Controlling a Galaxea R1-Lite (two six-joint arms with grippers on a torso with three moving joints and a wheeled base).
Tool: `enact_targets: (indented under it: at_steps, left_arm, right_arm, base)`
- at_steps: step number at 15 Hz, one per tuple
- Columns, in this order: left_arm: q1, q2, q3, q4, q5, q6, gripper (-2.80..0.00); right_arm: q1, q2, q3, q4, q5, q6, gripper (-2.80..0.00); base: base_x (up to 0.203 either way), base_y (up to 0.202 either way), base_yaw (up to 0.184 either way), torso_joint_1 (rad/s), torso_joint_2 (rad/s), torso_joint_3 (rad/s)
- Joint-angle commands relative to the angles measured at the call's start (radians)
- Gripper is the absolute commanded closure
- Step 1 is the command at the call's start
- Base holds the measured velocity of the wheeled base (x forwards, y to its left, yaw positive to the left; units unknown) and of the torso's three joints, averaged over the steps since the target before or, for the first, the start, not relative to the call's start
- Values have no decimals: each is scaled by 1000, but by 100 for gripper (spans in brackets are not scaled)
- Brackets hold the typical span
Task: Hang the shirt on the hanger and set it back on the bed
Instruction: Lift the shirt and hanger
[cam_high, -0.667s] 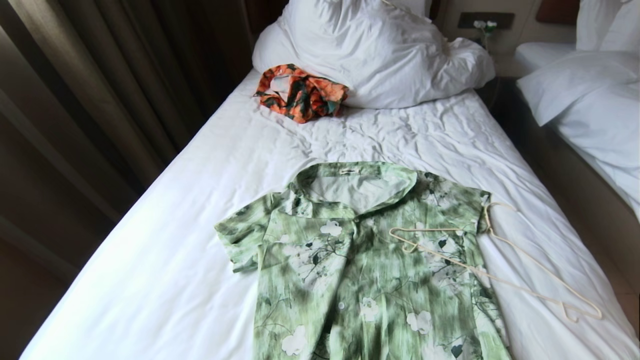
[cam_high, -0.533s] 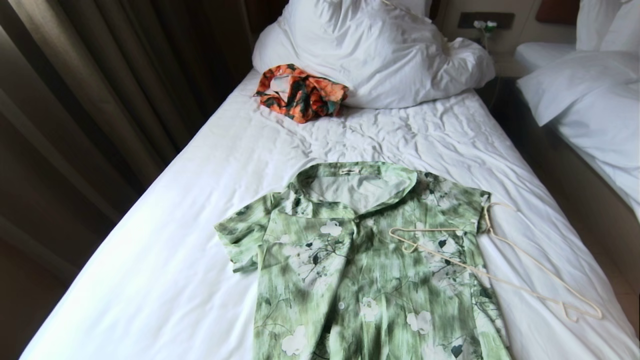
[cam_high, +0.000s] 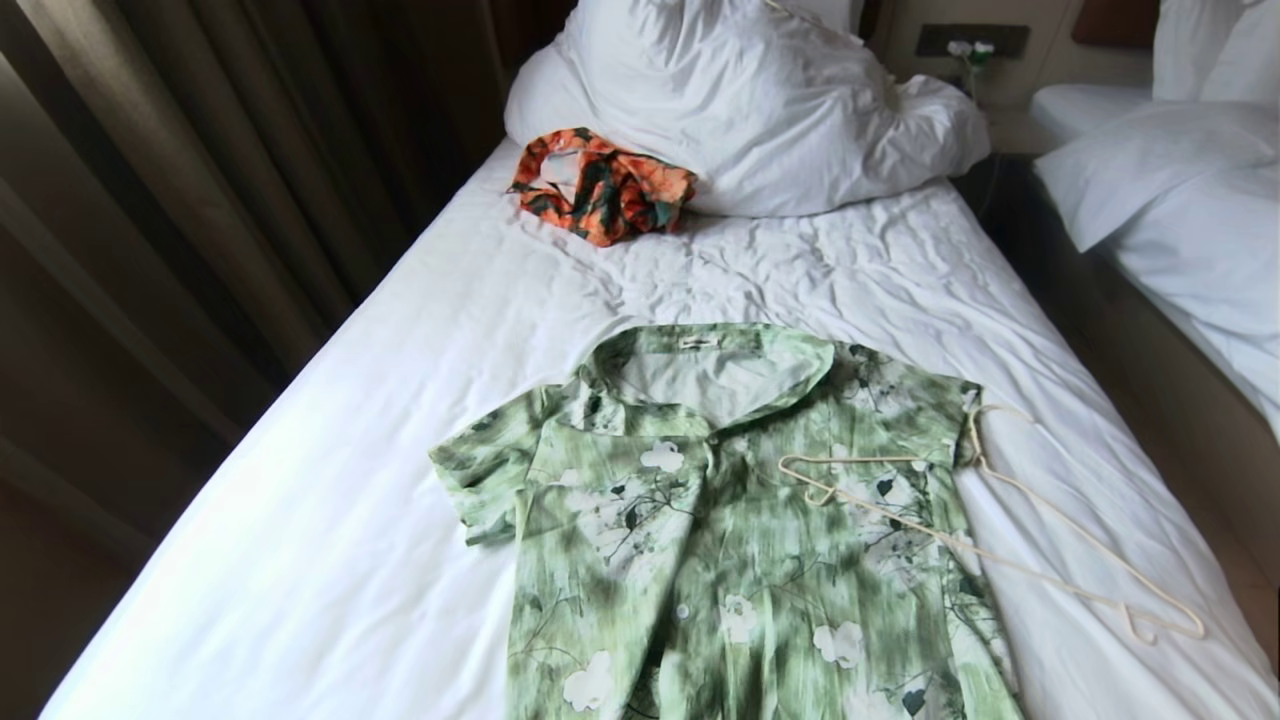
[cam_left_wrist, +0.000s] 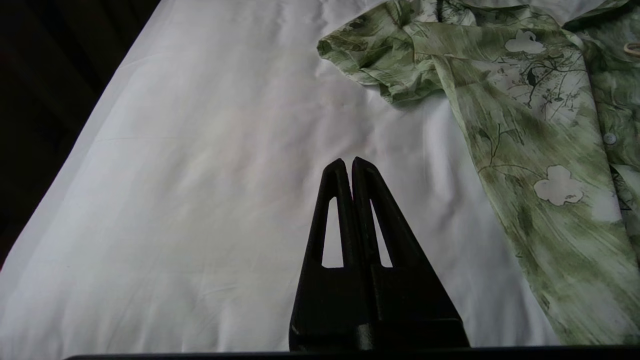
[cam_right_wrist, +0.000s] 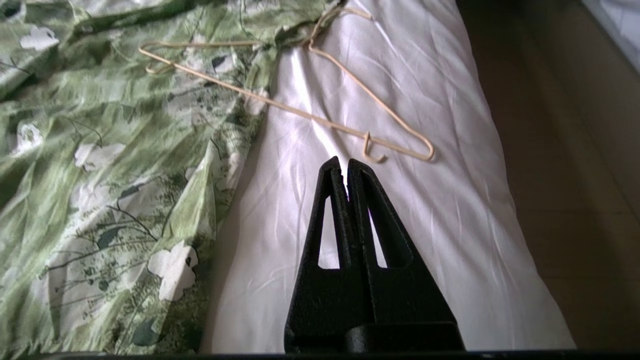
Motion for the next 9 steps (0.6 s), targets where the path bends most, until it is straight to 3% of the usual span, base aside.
enact_targets:
  at_steps: [1, 6, 9]
  left_arm:
    - [0, -2, 0, 0, 0, 0, 0]
    - [0, -2, 0, 0, 0, 0, 0]
    - [0, -2, 0, 0, 0, 0, 0]
  right_arm:
    - [0, 50, -59, 4, 3, 0, 0]
    - [0, 272, -209, 4, 2, 5, 0]
    - [1, 491, -312, 3, 21, 53, 0]
  base:
    - [0, 0, 0, 0, 0, 0]
    - [0, 0, 0, 0, 0, 0]
    - [0, 0, 0, 0, 0, 0]
